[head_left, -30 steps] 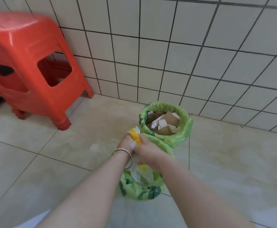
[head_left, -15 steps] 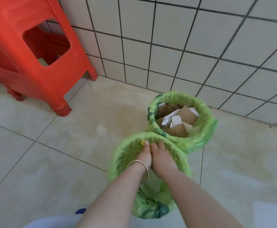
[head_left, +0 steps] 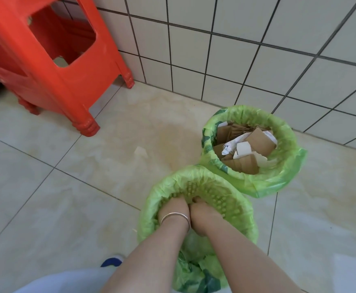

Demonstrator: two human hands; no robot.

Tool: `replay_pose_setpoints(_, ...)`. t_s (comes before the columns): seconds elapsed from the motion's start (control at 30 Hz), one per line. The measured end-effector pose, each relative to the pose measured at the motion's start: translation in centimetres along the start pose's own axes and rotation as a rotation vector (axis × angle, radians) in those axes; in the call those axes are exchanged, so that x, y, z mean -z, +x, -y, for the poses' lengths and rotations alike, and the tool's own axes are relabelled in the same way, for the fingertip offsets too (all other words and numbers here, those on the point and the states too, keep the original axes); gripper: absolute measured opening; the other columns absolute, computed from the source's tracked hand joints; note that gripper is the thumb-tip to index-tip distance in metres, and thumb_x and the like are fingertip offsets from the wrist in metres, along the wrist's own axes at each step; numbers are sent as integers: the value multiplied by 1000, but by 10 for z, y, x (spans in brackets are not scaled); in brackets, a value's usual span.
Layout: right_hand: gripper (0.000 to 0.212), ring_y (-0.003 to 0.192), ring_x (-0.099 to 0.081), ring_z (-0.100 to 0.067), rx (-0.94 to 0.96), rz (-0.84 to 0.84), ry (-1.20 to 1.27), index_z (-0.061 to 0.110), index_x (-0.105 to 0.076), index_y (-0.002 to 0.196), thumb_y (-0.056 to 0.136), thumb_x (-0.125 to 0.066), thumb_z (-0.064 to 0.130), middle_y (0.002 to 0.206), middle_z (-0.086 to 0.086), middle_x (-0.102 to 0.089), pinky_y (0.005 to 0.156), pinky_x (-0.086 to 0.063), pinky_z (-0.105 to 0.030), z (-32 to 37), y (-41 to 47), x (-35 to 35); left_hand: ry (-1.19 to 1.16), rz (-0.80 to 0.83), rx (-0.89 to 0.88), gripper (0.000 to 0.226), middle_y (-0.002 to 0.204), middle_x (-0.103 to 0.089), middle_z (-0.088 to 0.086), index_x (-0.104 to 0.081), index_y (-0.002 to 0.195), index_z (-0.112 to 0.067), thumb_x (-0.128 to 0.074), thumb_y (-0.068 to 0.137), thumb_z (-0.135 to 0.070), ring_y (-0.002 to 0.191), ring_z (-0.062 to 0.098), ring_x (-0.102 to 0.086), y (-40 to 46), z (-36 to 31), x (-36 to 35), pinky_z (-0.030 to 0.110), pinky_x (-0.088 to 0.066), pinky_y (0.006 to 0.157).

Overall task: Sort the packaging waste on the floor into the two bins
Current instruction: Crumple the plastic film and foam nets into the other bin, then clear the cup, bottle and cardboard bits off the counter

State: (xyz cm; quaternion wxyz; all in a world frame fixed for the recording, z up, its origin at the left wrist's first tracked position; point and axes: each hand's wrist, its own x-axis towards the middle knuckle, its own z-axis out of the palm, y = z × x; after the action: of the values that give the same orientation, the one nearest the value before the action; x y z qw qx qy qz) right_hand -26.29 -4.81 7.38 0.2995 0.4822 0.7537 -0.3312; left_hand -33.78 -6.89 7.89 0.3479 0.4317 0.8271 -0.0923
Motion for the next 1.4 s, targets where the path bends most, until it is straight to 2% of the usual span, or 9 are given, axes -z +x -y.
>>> replay_pose_setpoints(0.13, 38, 133, -25, -28, -21, -206, -257, 16, -57, 127, 94, -38, 14, 143, -5, -30, 101, -36, -41, 0, 2, -2, -33, -41, -83, 30, 116, -61, 14, -46, 119, -13, -35, 91, -11, 108, 31, -59, 1, 1, 3, 39, -46, 92)
replay_pose_setpoints(0.23, 38, 125, -43, -29, -92, -279, -204, 8, -56, 125, 95, -32, 6, 136, -9, -41, 94, -41, -38, 0, 0, 4, -42, -1, -98, 29, 116, -63, 14, -55, 114, -11, -39, 90, -9, 108, 31, -60, 2, 0, 1, 37, -47, 92)
replay_pose_setpoints(0.43, 36, 119, -55, -27, -94, 23, -95, 6, -51, 128, 93, -42, 6, 130, -13, -56, 95, -46, -33, -7, 1, 2, 117, 313, -162, 33, 124, -60, 17, -59, 120, -2, -44, 91, -9, 115, 30, -57, -2, -5, 5, 33, -46, 94)
replay_pose_setpoints(0.6, 58, 122, -53, -30, -91, 127, -116, 4, -29, 142, 89, -52, 7, 134, -14, -51, 95, -46, -35, -6, -7, 2, 193, 435, -196, 35, 108, -56, 13, -55, 124, 1, -43, 92, -8, 87, 22, -47, -11, -6, 2, 33, -42, 81)
replay_pose_setpoints(0.7, 40, 119, -55, -28, -150, -29, -57, 9, -45, 131, 91, -43, 4, 131, -11, -54, 90, -48, -35, -4, -21, 12, 213, 334, -247, 37, 126, -58, 16, -55, 126, -3, -45, 90, -7, 103, 28, -58, -19, -9, 11, 34, -45, 93)
replay_pose_setpoints(0.87, 33, 111, -60, -27, -199, -318, -55, 10, -59, 115, 92, -35, 4, 121, -9, -62, 75, -44, -29, 10, -60, 37, 231, 111, -318, 34, 118, -64, 14, -61, 116, -10, -47, 86, -8, 107, 33, -61, -39, -6, 39, 36, -50, 87)
replay_pose_setpoints(1.07, 28, 103, -60, -27, -180, -412, 104, 14, -58, 113, 92, -39, 20, 116, -7, -61, 71, -41, -27, 37, -109, 46, 196, -94, -386, 33, 122, -61, 6, -59, 119, -21, -48, 88, -21, 111, 30, -59, -82, 27, 75, 36, -50, 90)
replay_pose_setpoints(1.2, 16, 78, -51, -25, -113, -460, 253, 15, -52, 87, 92, -38, 21, 84, -5, -55, 65, -41, -25, 63, -141, 50, 99, -191, -380, 32, 121, -63, 2, -61, 115, -25, -48, 85, -26, 112, 28, -59, -105, 62, 118, 34, -49, 94)
replay_pose_setpoints(1.4, 29, 89, -60, -28, -40, -587, 308, 15, -64, 106, 88, -42, 23, 99, -9, -64, 71, -47, -27, 128, -175, 78, -137, -302, -352, 26, 120, -64, 4, -63, 109, -23, -53, 86, -25, 112, 27, -58, -137, 110, 187, 32, -48, 96)
